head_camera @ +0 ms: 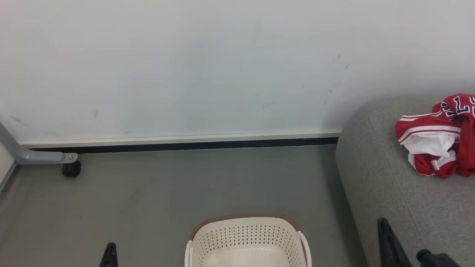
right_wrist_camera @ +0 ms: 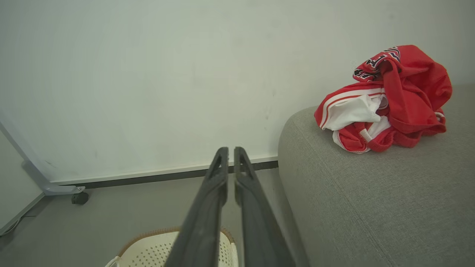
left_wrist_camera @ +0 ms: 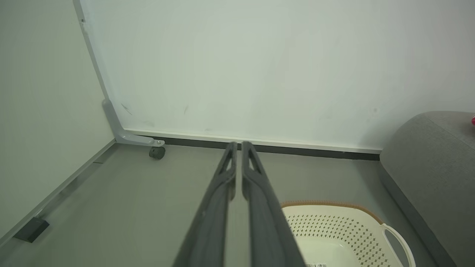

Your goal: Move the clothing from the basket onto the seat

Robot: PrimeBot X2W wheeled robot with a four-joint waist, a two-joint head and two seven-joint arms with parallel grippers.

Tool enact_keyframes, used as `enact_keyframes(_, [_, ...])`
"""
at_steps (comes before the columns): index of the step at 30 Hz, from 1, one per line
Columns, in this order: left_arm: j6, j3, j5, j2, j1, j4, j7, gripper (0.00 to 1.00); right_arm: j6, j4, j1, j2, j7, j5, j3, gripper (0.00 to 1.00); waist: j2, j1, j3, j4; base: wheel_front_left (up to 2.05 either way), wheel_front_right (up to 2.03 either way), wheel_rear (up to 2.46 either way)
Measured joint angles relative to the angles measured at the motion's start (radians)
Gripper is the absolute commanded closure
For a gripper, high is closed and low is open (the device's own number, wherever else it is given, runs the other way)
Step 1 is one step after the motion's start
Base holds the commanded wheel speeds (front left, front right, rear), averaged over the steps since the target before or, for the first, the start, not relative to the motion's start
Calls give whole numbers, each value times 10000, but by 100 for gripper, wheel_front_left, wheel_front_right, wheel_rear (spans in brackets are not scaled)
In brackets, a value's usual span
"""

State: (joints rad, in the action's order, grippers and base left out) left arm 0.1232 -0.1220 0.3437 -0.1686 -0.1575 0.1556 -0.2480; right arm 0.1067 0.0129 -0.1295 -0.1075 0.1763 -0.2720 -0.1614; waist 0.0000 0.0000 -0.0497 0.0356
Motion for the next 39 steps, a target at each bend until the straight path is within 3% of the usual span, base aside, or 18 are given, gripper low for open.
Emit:
enact_keyframes(9, [-119,127,550,134,-82,280,272,100,-115,347,-63,82,-182,-612,161,100,0,0,41,-25,0,0,0])
enact_keyframes(39, [-855,784,4451,476,568,625,1381,100,-759,1137,590,272,-1101,-4755,1074,100,1,0,192,-131,0,0,0])
